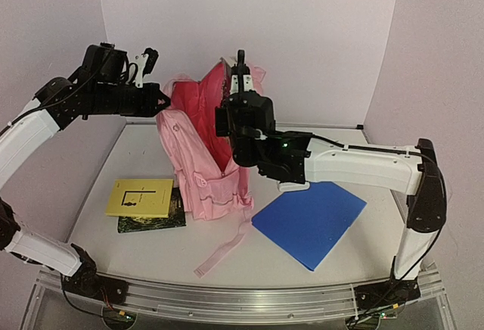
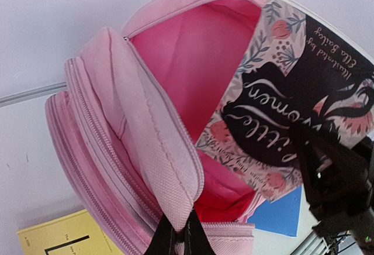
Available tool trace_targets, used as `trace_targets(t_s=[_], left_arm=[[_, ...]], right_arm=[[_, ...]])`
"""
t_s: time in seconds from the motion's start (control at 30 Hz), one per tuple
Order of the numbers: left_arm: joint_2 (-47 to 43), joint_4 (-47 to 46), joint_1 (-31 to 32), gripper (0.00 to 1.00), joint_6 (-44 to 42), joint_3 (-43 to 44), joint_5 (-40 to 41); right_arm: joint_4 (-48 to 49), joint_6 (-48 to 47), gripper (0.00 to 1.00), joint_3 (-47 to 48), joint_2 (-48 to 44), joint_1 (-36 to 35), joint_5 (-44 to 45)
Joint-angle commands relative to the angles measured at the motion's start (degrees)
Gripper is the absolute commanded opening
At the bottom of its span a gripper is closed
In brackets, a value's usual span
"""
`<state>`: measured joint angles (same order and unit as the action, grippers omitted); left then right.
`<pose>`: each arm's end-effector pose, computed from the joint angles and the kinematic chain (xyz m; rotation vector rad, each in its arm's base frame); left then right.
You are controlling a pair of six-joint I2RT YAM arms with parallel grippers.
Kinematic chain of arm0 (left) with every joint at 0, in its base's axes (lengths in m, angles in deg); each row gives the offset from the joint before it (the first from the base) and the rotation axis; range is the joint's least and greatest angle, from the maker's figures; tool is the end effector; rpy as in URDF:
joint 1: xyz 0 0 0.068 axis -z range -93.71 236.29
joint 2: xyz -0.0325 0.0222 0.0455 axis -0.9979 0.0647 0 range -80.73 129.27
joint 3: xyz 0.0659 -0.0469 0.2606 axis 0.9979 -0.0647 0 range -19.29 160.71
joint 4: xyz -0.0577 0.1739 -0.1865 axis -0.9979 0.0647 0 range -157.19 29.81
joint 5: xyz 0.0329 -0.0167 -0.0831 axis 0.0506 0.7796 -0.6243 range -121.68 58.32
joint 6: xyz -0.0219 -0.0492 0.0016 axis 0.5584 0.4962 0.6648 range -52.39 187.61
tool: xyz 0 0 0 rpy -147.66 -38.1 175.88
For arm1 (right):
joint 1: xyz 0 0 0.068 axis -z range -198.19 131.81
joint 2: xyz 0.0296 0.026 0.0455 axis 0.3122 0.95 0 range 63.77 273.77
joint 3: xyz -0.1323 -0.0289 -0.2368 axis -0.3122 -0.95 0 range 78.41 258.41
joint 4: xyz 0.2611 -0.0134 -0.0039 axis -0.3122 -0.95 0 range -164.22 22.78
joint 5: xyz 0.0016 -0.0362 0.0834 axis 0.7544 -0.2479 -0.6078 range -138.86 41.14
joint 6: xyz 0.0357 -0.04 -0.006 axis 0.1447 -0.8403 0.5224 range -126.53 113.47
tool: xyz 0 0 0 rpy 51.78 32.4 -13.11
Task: Pack the student bag
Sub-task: Place the book in the student bag.
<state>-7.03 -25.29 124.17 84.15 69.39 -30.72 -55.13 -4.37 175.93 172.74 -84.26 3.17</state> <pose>0.2094 -0.1621 0.4386 0.3765 2.0558 -0.5708 0.2097 0.4034 0.3744 -0.1554 1.5608 0.2291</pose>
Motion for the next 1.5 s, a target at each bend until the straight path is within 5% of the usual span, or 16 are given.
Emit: trace_targets(t_s=[0.0, 0.17, 0.47, 0.9, 1.2, 1.47], left_arm=[[-4.5, 6.09, -0.57, 0.0, -0.38, -1.67, 4.46], [-6.69, 1.98, -0.62, 0.0, -4.13, -6.28, -6.06], [-4.34, 0.47, -0.62, 0.0, -5.92, -5.74, -12.75], [-2.85, -0.75, -0.62, 0.0, -4.17, -5.48, -9.97], [-2.19, -1.43, -1.12, 0.0, 0.28, -6.35, -3.05], [-0.63, -3.83, -4.58, 0.0, 2.27, -7.29, -5.47]], right_arm=[[3.57, 3.45, 0.0, -3.39, -8.1, 2.57, 6.64], [0.62, 10.84, 0.0, -1.71, -7.56, 2.61, -2.64], [0.16, 14.23, 0.0, 6.5, 2.77, 2.53, -9.85], [2.4, 10.0, 0.0, 9.46, 12.71, 2.83, -12.78], [2.42, 8.69, 0.52, 9.39, 11.04, 2.83, -14.29], [2.42, 8.79, 0.69, 6.28, 4.16, 2.78, -18.37]])
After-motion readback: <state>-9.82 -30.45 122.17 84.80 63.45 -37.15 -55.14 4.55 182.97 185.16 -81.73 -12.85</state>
